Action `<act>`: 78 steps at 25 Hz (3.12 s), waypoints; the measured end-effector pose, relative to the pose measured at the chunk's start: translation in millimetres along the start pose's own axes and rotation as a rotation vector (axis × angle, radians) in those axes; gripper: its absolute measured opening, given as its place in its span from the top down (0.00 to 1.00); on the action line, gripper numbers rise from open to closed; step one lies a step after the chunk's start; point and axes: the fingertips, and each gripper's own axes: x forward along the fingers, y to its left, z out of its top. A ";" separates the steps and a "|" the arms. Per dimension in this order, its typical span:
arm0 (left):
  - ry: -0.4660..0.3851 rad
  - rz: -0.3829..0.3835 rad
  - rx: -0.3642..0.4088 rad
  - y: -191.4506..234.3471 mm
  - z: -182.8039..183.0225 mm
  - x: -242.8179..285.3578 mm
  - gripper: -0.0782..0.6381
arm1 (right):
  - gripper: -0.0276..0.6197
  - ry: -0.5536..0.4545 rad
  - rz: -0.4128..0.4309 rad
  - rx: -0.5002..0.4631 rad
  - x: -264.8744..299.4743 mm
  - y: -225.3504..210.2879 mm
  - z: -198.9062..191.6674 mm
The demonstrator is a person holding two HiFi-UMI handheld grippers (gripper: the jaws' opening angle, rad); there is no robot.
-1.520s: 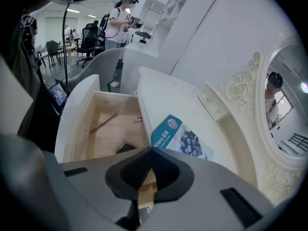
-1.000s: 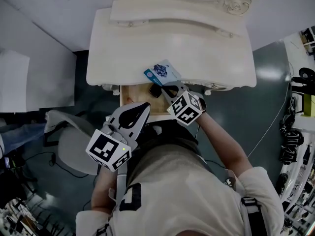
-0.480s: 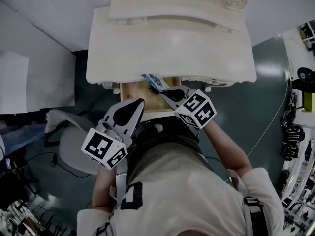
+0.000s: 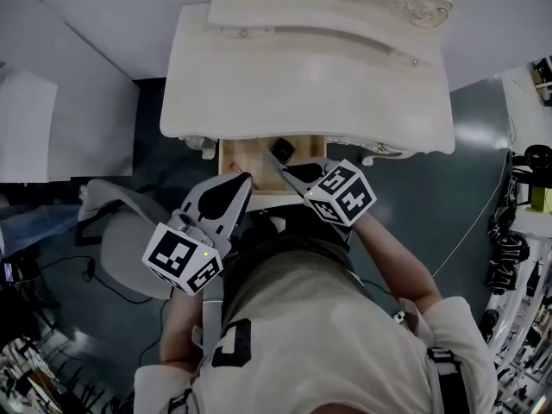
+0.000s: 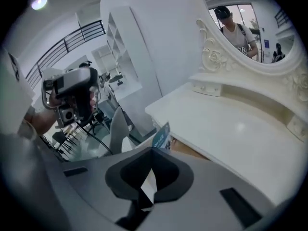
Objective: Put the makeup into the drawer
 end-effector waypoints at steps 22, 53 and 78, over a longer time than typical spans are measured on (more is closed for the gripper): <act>0.056 0.080 -0.036 21.5 -17.9 -9.2 0.81 | 0.91 0.226 -0.113 -0.412 152.6 -10.3 -39.9; 0.023 -0.062 -0.052 6.9 -3.7 -0.5 0.81 | 0.91 -0.367 -0.029 0.191 -35.0 3.9 33.0; 0.050 -0.106 0.131 -122.8 -13.9 61.7 0.81 | 0.91 -0.608 0.063 0.063 -172.3 33.7 10.0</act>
